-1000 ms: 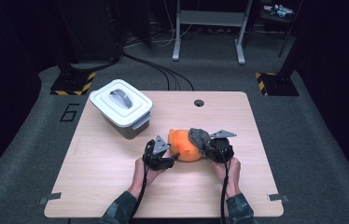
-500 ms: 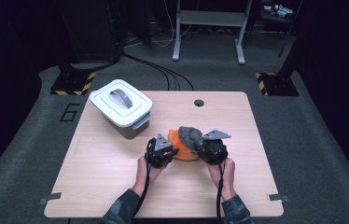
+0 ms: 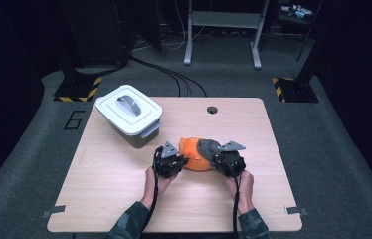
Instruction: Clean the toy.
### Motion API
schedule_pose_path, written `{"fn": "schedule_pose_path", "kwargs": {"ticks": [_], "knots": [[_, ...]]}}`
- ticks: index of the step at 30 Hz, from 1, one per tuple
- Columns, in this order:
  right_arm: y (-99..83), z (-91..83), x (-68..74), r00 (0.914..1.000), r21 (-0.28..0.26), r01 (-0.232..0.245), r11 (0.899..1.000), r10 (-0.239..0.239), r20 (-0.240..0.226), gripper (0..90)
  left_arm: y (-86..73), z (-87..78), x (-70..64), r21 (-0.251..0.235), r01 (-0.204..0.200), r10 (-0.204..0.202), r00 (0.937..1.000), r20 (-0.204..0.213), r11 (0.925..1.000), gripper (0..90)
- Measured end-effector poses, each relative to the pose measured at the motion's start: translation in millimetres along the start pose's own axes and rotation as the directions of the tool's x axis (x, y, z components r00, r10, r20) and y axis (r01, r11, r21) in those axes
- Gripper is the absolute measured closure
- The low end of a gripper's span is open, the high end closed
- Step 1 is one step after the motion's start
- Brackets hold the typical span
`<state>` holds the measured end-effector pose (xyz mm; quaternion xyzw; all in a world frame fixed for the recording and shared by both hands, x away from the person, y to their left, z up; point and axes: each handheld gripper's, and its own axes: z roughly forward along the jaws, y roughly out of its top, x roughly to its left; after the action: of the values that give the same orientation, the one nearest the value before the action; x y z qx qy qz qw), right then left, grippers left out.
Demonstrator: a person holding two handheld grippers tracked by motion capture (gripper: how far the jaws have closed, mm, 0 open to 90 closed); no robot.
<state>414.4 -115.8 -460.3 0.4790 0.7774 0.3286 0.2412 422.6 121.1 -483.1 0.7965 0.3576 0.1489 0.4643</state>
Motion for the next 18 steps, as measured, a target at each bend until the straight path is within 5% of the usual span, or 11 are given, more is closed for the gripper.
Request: {"fn": "schedule_pose_path", "kwargs": {"ticks": [3, 7, 11, 14, 18], "knots": [[-8.5, 11.1, -17.5, 0.9990, 0.041, -0.046, 0.998, 0.045, 0.006, 71.2, 0.4, 0.7, -1.0, -0.003, 0.000, 0.000, 1.0000, 0.000, 1.0000, 80.2], [-2.9, 4.1, -17.2, 0.9990, 0.017, -0.044, 0.999, 0.044, -0.005, 71.1, 0.4, 0.5, 0.8, -0.005, 0.006, -0.006, 0.9998, 0.018, 1.0000, 80.2], [9.2, -14.9, -3.3, 0.9990, -0.053, -0.014, 0.998, 0.012, -0.043, 71.1, 0.2, 0.6, 1.8, 0.000, 0.002, -0.002, 0.9995, 0.032, 1.0000, 80.1], [19.0, -19.4, 22.9, 0.9938, -0.069, 0.046, 0.997, -0.053, -0.098, 71.1, 1.1, 0.8, -0.7, 0.000, -0.008, 0.008, 0.9996, 0.026, 1.0000, 80.1], [24.1, -8.3, 45.4, 0.9906, -0.042, 0.109, 0.993, -0.112, -0.077, 71.2, -0.3, 0.2, 4.1, 0.010, -0.001, 0.001, 0.9998, 0.022, 0.9999, 80.1]]}}
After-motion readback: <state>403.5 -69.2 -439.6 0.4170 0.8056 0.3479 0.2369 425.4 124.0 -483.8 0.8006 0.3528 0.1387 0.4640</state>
